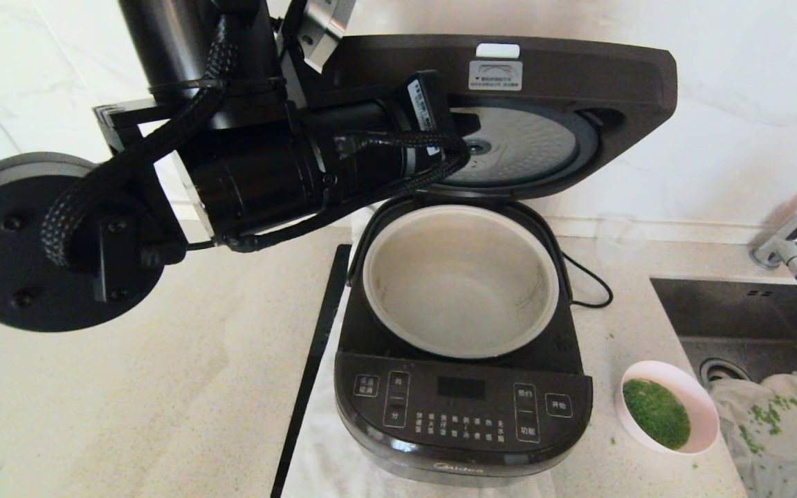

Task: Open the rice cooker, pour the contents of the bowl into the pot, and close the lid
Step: Open the rice cooker

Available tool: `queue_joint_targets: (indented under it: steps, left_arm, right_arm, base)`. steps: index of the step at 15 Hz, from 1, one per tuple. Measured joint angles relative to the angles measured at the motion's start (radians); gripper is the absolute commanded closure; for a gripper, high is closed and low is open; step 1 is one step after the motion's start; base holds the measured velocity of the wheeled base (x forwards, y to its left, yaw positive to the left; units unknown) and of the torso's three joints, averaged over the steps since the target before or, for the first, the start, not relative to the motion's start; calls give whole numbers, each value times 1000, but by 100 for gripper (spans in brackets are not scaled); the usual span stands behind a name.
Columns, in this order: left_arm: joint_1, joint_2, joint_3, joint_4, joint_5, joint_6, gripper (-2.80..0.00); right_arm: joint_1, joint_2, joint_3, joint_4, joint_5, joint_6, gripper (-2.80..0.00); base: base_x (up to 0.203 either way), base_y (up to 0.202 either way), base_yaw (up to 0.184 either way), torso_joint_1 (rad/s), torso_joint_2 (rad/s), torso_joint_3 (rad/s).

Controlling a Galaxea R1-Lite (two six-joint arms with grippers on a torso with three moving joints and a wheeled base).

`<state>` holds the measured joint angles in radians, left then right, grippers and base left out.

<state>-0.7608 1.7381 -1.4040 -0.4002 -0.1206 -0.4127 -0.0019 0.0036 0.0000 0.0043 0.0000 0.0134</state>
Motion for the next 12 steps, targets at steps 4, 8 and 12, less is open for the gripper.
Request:
queue_joint_targets:
  steps: [4, 8, 12]
  left_arm:
    - [14, 38, -63, 3, 8, 44, 0]
    - [28, 68, -117, 6, 9, 78, 0]
    - [35, 90, -165, 15, 9, 83, 0]
  right_arm:
    - [0, 0, 0, 0, 0, 0, 0]
    - [0, 0, 0, 0, 0, 0, 0]
    - [0, 0, 0, 0, 0, 0, 0]
  base:
    - [0, 0, 0, 0, 0, 0]
    - [0, 0, 0, 0, 0, 0]
    - [0, 0, 0, 0, 0, 0]
